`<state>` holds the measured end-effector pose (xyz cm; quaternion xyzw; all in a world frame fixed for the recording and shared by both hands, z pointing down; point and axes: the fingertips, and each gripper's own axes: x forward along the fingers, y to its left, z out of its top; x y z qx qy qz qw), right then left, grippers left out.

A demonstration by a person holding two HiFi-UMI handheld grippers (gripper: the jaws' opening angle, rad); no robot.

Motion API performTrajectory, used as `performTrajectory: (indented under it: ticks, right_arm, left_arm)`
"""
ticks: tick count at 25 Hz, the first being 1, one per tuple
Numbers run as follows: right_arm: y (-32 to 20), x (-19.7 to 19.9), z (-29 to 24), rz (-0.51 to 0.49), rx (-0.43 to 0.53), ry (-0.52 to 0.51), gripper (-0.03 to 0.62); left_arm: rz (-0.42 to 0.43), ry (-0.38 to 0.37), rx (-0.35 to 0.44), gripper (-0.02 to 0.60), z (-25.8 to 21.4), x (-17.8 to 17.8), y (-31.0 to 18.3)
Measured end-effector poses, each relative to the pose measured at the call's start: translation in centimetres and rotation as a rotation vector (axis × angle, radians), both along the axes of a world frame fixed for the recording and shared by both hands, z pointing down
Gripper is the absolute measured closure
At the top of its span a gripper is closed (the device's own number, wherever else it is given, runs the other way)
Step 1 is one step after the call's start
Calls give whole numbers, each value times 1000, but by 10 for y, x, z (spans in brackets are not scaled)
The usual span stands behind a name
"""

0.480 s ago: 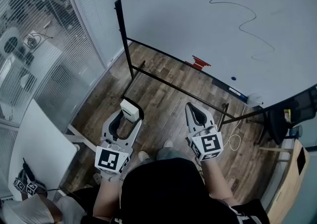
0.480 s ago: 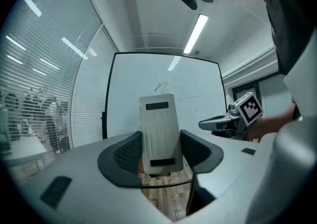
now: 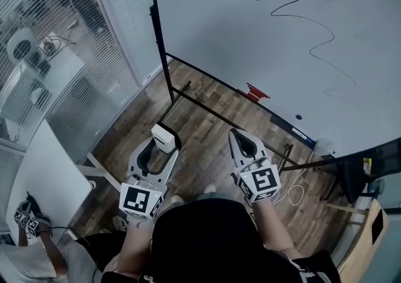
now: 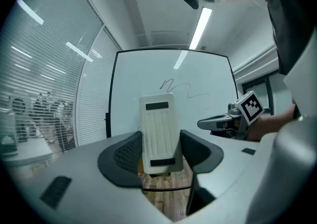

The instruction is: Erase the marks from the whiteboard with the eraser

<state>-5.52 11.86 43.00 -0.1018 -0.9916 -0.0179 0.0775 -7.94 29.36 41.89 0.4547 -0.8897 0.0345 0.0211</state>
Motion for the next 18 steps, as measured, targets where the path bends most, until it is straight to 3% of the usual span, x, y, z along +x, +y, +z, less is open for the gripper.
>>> performTrajectory:
  ticks: [10, 18]
  right_arm:
    - [-33, -40, 15, -79, 7, -8, 568]
    - [-51, -118, 18, -22, 52, -1, 568]
  left_arm:
    - [-68, 38, -38, 324, 19, -26, -46]
    - [-37, 21, -40, 324, 25, -114, -68]
